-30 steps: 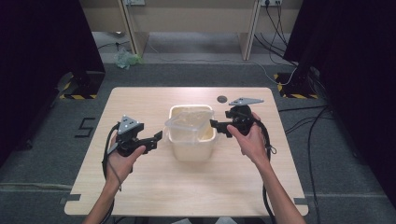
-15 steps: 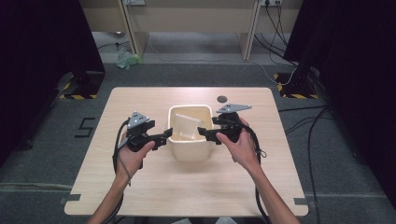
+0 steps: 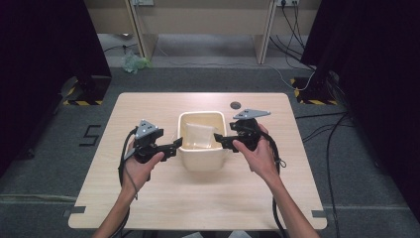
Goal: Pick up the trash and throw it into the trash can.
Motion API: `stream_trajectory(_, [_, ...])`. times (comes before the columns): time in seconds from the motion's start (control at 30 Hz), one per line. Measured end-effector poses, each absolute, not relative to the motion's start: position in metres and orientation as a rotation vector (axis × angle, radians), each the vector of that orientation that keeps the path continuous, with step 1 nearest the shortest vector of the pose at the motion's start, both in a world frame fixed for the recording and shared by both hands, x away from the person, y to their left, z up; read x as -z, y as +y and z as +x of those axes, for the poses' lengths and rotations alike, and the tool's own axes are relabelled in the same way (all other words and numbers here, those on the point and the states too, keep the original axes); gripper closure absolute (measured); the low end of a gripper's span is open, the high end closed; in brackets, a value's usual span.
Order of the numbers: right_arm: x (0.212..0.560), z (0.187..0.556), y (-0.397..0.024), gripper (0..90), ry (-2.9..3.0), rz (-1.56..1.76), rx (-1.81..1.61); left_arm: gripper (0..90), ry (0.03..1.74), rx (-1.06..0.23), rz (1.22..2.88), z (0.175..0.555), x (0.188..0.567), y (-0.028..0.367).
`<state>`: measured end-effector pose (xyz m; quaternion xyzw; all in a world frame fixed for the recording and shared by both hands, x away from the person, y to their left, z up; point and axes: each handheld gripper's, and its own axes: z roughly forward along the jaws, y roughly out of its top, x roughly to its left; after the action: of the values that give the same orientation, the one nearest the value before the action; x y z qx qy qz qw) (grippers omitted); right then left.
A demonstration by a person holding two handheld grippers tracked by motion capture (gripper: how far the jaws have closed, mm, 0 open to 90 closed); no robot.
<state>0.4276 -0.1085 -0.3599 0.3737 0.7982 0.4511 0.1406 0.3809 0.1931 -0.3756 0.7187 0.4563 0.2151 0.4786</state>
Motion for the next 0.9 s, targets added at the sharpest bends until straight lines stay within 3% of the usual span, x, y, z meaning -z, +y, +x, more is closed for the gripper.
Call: stream_trajectory(0.9, [0.389, 0.398, -0.174, 23.5, 2.222, 1.159, -1.358, 20.8, 1.061, -0.432, 1.79, 0.345, 0.405, 0.196])
